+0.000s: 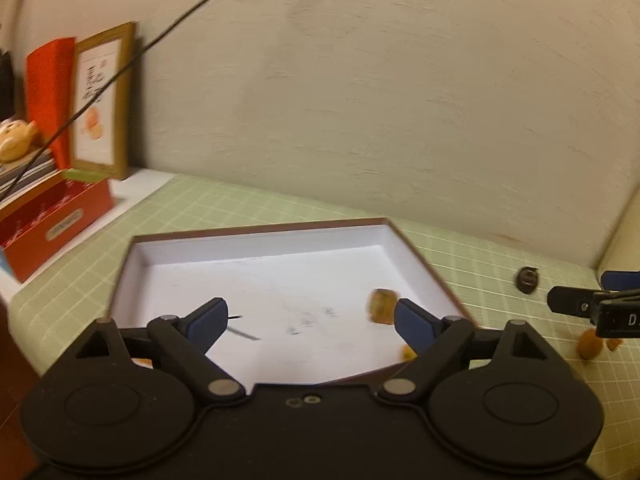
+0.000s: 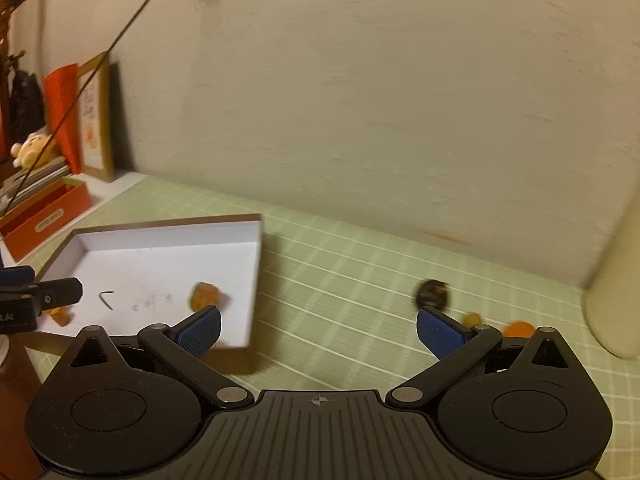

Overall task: Organize fruits
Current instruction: 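Move both tools back to the fruits and grasp an orange with the left tool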

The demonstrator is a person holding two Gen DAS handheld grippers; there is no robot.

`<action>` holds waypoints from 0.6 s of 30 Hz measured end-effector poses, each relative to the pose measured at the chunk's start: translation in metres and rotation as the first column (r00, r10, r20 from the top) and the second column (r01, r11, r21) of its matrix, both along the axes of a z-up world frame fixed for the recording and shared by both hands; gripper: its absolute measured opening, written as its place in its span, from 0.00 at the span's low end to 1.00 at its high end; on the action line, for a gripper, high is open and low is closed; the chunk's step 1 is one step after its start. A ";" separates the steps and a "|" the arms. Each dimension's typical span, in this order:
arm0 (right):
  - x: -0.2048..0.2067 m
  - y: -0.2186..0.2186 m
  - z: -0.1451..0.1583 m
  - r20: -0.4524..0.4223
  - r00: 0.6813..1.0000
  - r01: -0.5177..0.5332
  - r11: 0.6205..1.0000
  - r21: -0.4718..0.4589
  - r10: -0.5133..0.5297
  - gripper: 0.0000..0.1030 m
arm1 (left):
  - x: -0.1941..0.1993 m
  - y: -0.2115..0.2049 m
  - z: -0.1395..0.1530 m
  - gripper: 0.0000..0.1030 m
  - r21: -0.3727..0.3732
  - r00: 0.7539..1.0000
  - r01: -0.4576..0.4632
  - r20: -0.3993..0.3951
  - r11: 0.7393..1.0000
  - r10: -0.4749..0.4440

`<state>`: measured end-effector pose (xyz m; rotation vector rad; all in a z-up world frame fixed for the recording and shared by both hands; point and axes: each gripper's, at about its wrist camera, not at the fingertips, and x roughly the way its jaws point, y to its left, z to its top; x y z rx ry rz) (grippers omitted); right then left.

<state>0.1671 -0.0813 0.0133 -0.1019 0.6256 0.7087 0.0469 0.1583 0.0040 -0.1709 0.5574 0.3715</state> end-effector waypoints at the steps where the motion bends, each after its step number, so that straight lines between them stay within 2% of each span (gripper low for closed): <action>1: 0.000 -0.008 0.001 -0.001 1.000 0.008 1.000 -0.001 -0.008 1.00 | 0.003 -0.006 0.000 0.80 0.002 1.000 0.016 0.003 1.000 -0.016; 8: -0.003 -0.063 0.002 0.025 0.994 0.108 0.994 -0.031 -0.107 1.00 | 0.025 -0.047 -0.003 0.79 0.004 0.995 0.103 0.001 0.995 -0.103; 13: 0.004 -0.109 -0.004 -0.015 0.977 0.214 0.976 -0.047 -0.214 1.00 | 0.040 -0.080 -0.008 0.83 -0.005 0.986 0.168 -0.010 0.986 -0.168; 18: 0.011 -0.157 -0.011 -0.038 0.950 0.306 0.950 -0.060 -0.309 1.00 | 0.060 -0.117 -0.018 0.85 -0.019 0.966 0.254 -0.039 0.967 -0.255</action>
